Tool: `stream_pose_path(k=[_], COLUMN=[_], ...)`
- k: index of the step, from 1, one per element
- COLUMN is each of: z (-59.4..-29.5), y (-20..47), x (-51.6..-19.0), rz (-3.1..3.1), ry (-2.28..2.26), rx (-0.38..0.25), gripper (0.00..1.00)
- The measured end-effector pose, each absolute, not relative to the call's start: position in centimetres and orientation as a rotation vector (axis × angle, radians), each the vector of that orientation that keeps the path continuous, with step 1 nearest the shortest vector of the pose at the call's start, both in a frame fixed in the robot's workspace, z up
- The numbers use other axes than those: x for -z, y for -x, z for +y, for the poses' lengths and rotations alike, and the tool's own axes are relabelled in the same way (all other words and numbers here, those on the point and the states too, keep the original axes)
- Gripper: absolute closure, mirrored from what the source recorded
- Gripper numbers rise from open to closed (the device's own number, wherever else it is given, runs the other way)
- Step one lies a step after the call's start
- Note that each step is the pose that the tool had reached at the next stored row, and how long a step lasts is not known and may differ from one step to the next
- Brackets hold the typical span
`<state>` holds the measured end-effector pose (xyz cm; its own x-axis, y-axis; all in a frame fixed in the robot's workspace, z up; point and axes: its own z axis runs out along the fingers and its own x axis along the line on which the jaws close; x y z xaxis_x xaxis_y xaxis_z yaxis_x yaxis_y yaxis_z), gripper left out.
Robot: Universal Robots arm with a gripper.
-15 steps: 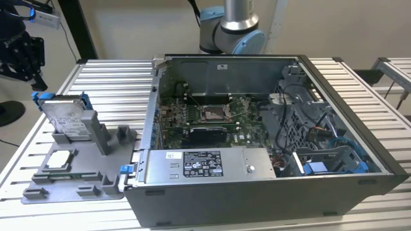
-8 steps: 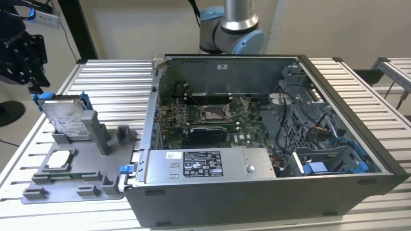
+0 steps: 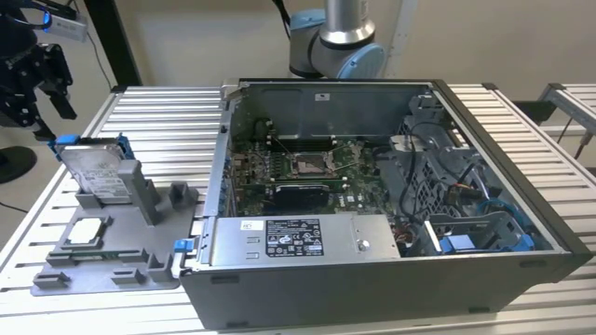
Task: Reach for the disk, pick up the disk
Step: 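Pick up the disk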
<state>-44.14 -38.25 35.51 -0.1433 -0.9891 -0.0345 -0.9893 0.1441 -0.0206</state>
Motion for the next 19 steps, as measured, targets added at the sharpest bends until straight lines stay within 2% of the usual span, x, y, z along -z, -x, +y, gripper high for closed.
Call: stream_pose_path(k=[19], z=[-38.2], y=[43.8], x=[-33.4], rz=[2.326], ry=[2.087], rx=[-0.022], gripper=[0.0])
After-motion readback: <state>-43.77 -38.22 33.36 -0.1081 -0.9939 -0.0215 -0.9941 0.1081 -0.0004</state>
